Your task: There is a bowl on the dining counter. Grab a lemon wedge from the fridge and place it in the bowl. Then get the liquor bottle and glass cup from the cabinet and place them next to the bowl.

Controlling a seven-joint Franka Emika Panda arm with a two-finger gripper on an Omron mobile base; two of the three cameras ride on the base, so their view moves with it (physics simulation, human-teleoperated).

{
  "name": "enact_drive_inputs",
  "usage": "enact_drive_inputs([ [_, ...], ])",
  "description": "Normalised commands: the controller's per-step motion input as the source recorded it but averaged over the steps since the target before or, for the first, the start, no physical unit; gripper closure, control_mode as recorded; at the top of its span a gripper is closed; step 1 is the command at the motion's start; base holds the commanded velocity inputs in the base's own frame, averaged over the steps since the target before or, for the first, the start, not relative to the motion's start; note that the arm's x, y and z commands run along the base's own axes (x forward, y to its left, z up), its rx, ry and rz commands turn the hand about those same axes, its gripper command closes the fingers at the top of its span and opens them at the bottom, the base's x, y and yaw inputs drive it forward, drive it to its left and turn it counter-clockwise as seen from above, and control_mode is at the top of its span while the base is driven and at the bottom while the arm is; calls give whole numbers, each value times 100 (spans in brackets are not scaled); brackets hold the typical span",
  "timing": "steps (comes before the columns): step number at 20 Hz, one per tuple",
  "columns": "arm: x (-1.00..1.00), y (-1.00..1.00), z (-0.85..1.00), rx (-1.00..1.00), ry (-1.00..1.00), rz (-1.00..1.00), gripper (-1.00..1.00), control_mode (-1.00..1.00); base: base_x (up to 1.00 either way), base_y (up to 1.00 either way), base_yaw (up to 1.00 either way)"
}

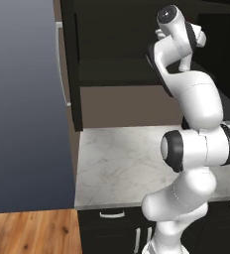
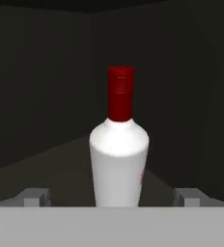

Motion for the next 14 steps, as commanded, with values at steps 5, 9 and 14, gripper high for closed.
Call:
enact_drive_inputs([
  [5, 34, -15, 0, 0, -7, 0, -100, -100, 0, 0, 0],
  [9, 6, -26, 0, -3, -1, -3, -100, -100, 0, 0, 0],
  [14, 4, -19, 0, -3, 0, -4, -100, -100, 0, 0, 0],
])
